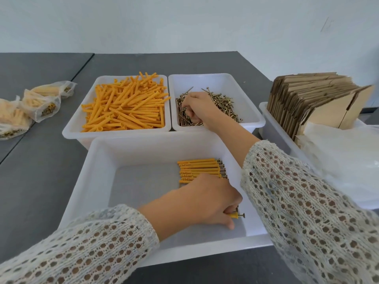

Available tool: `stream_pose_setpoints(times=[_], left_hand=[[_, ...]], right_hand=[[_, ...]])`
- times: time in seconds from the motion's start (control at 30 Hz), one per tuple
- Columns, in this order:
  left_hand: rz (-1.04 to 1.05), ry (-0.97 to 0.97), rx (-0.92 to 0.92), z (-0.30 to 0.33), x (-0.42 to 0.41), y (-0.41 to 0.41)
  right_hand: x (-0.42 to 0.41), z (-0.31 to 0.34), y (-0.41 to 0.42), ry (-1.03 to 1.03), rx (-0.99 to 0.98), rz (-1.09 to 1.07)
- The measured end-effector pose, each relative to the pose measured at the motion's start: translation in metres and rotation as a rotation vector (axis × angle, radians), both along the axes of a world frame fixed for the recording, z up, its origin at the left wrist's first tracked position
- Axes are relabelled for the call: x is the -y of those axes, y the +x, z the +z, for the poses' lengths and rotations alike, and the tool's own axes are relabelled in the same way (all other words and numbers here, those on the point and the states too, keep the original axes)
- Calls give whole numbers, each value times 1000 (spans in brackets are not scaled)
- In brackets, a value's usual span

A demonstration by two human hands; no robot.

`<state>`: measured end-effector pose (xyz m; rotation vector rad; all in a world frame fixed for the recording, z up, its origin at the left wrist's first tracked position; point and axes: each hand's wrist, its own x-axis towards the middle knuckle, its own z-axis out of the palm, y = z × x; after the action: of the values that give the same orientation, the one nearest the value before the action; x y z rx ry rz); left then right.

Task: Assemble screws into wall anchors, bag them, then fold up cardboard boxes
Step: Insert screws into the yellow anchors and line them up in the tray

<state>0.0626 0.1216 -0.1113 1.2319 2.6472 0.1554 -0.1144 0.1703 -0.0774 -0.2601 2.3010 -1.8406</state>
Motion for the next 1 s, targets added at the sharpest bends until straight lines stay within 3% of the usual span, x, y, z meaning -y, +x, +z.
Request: stream_pose_setpoints(times=[0.27,0.4,0.53,0.63,0.77,1.0], left_hand=[[79,60,26,-11,1,-3],[247,142,7,4,14,-19],[513,-148,-184,15,45,-41],[599,-331,-102,11,59,-43],[594,-353,73,7,60,-46],[589,-359,55,4,57,-45]], right_hand=[[2,1,0,58,5,-16],[3,1,0,71,-4,-18],[3,1,0,86,-25,-27],[3,1,1,99,-39,-21],[3,1,1,102,-47,-21],[3,0,1,98,-57,-28]])
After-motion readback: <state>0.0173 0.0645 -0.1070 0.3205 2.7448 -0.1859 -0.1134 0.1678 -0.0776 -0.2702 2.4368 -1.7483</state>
